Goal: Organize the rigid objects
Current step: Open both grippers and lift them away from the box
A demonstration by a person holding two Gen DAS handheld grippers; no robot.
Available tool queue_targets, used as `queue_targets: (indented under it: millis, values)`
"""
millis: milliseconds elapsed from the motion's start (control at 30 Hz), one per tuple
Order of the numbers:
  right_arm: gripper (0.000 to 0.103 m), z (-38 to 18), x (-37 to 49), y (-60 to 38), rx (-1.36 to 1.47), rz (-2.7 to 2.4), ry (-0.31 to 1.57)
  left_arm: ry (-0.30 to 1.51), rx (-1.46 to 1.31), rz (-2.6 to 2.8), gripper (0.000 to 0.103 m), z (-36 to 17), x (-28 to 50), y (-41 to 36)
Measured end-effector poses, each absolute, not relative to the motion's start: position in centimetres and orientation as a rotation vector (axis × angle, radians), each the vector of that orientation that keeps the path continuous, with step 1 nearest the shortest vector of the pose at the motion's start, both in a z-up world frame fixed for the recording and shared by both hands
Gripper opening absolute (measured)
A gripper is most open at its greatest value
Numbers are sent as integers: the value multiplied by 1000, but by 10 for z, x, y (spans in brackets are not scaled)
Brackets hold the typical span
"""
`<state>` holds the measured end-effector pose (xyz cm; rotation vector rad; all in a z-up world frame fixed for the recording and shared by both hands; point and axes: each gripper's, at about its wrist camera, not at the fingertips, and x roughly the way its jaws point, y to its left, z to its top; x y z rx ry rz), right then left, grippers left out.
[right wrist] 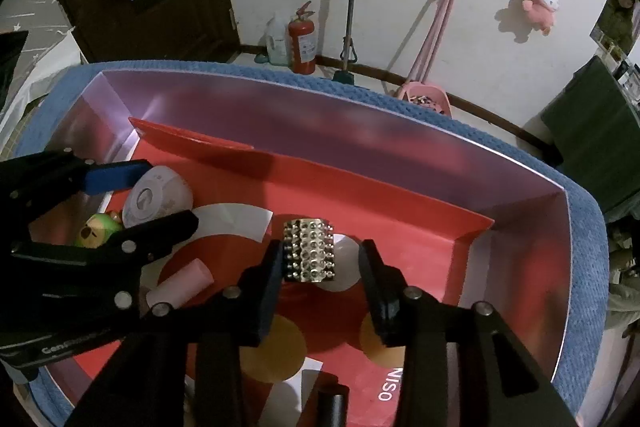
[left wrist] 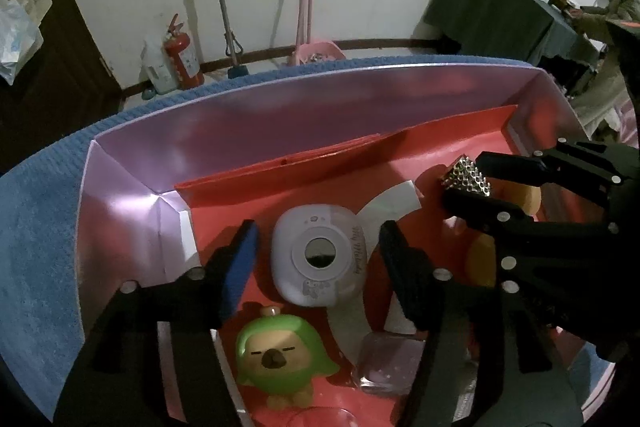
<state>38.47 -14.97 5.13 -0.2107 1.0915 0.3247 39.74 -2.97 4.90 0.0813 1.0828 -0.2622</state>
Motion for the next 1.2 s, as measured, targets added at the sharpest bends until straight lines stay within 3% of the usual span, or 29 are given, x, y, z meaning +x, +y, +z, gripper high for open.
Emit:
queue_targets:
  millis: [433,633,700,767,900,1000,1200]
  values:
    - [52,74,366,-158,-219,310,1050,1033,67,-233,64,74,379,-19]
    - [67,102,345,-166,-213,296,992,969,54,-228,64,103,353,-16]
    - [73,114,335,-169,-204,296,967,937,51,-227,70,113,342,-14]
    - [79,127,322,-173,-196,295,931,892,39,-231,82,125,330,-10]
    - [92,148,297,-177,-176,298,862,795,21,-256,86,145,301,-8]
    - [101,158,272,-180,-172,287,790,713,-6,-253,95,154,278,-3]
    - [103,163,225,-187,-182,243,652,596,-45,-228,98,150,243,7]
